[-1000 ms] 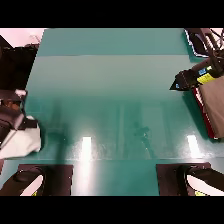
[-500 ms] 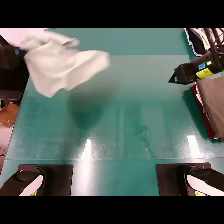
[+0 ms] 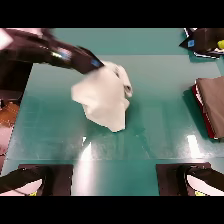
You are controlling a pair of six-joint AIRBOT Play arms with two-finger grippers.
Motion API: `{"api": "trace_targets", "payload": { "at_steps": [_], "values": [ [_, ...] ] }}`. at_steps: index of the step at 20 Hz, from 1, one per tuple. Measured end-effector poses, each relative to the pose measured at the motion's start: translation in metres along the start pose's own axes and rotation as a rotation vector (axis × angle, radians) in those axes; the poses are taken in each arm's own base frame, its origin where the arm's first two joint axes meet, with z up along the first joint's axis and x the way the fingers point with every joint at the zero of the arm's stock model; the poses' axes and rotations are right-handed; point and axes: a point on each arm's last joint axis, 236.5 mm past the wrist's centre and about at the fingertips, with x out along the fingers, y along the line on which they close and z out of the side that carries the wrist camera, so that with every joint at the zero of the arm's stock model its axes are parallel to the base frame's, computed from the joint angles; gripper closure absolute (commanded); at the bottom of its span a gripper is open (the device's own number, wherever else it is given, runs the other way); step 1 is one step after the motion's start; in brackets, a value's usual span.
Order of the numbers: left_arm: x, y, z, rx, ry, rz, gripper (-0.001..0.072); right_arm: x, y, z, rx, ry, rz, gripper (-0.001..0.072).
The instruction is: Fold the shirts.
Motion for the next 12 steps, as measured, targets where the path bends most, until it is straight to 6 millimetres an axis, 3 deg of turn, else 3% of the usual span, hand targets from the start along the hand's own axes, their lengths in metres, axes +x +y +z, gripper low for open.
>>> {"api": "trace_targets", "payload": {
  "at_steps": [1,2,3,6,9,12],
  "values": [
    [0.023,0.005,-0.011,-0.018,0.049,-0.023,0.0501,-0.004,0.001,0.004,-0.004,-0.016,-0.001,0.0693],
    [0.039,0.009,-0.019,-0.034,0.082,-0.036,0.0199,-0.006,0.002,0.007,-0.007,-0.027,-0.001,0.0693],
    [0.052,0.014,-0.025,-0.053,0.104,-0.046,0.0069,-0.008,0.002,0.009,-0.009,-0.035,-0.001,0.0693],
    [0.059,0.035,-0.032,-0.107,0.142,-0.041,0.0071,-0.011,0.002,0.011,-0.013,-0.043,-0.007,0.0693],
    [0.034,0.062,-0.046,-0.175,0.201,-0.017,0.0071,-0.012,0.000,0.009,-0.014,-0.034,-0.017,0.0693],
    [0.013,0.089,-0.080,-0.267,0.264,0.039,0.0070,-0.011,-0.002,0.007,-0.014,-0.023,-0.022,0.0693]
  ]
}}
